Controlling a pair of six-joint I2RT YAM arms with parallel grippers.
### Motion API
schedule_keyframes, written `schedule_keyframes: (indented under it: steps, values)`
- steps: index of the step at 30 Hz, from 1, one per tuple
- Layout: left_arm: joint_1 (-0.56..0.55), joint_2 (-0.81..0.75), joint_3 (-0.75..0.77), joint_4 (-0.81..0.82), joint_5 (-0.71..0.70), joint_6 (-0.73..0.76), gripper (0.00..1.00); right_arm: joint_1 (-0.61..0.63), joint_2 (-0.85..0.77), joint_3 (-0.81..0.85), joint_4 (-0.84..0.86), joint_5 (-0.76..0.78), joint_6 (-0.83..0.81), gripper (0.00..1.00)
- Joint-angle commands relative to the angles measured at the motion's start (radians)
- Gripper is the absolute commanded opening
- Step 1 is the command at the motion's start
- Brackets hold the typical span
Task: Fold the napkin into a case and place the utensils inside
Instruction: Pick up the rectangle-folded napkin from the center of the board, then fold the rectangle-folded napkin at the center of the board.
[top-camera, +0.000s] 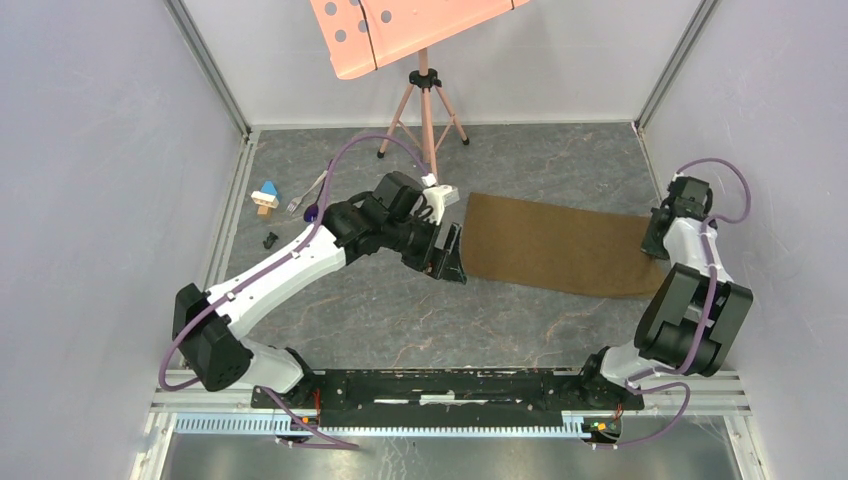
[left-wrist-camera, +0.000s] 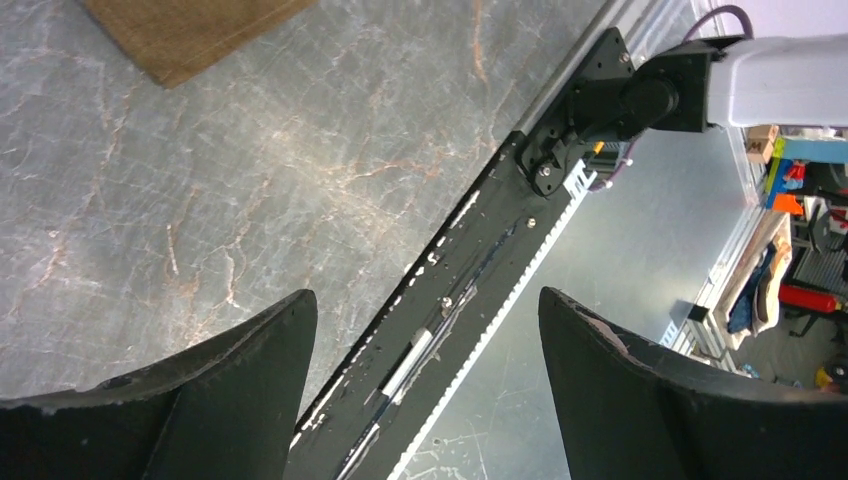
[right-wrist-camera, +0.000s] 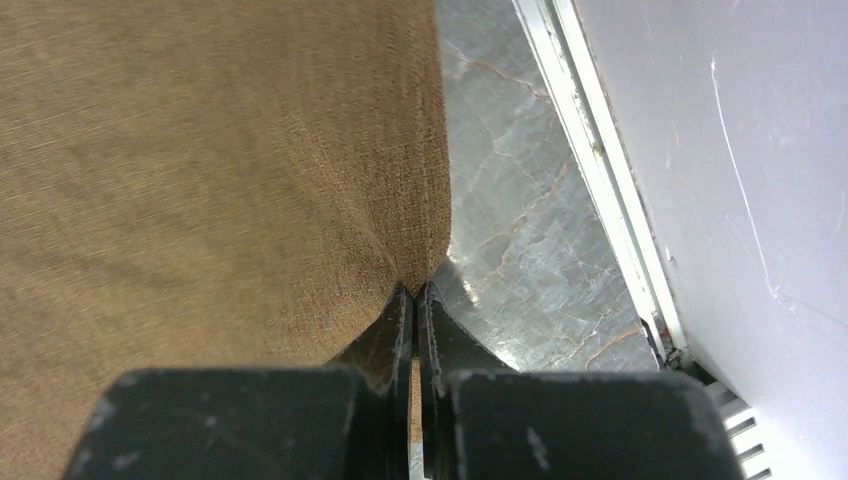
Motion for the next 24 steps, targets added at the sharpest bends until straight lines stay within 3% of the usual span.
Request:
schedule_keyframes:
  steps: [1, 7, 13, 24]
  values:
    - [0.061, -0.064, -0.08, 0.13, 0.013, 0.008, 0.88, 0.11, -0.051, 0.081, -0.004, 0.108, 0.0, 0.0]
    - [0.199, -0.126, -0.122, 0.21, 0.083, -0.036, 0.88, 0.323, -0.003, 0.163, -0.083, 0.143, -0.007, 0.0]
    - [0.269, -0.144, -0.124, 0.231, 0.083, -0.017, 0.88, 0.625, 0.075, 0.214, -0.105, 0.1, 0.048, 0.0]
    - [0.338, -0.154, -0.176, 0.297, 0.09, -0.013, 0.89, 0.863, 0.303, 0.392, -0.13, -0.036, 0.116, 0.0]
